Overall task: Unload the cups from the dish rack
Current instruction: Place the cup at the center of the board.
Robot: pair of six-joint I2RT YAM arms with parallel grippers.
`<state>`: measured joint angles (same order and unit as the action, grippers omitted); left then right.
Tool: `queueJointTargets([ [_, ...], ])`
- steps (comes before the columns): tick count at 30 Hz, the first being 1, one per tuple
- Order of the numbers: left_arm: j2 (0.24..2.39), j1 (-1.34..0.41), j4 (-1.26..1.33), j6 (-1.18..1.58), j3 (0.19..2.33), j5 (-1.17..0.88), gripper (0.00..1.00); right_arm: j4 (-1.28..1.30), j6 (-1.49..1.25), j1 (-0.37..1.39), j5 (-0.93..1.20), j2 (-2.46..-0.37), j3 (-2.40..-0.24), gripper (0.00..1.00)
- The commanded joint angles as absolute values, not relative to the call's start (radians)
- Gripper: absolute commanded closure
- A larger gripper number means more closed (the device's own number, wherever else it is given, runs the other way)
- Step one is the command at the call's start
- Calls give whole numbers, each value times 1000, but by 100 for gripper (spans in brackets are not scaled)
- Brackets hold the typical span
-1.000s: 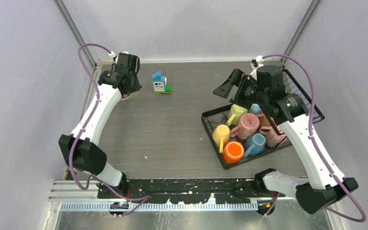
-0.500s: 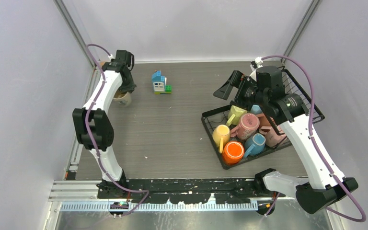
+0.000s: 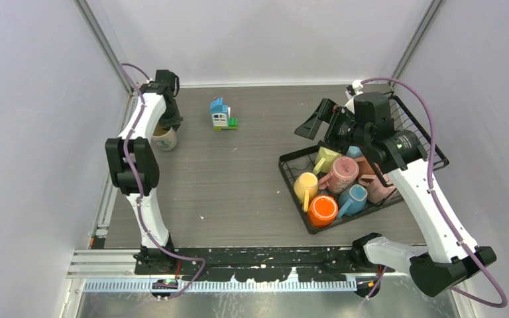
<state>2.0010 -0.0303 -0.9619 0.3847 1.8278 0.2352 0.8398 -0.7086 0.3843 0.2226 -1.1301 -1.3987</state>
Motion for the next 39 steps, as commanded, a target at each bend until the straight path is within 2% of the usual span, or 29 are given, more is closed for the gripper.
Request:
queueJointTargets([
  [1, 2003, -7, -950, 356, 1899, 249, 100, 824, -694, 392, 229, -1105, -1419, 0],
  [5, 2020, -5, -950, 354, 1900, 235, 100, 821, -695, 393, 227, -1106, -1412, 0],
  [8, 2030, -5, -950, 354, 1901, 236, 92, 821, -694, 393, 227, -1107, -1410, 0],
  [27, 1945, -5, -953, 348, 1952, 220, 2, 830, -687, 399, 215, -1108, -1412, 0],
  [39, 1778, -55, -945, 347, 1948, 201, 0, 909, -660, 423, 101, -1100, -1404, 0],
])
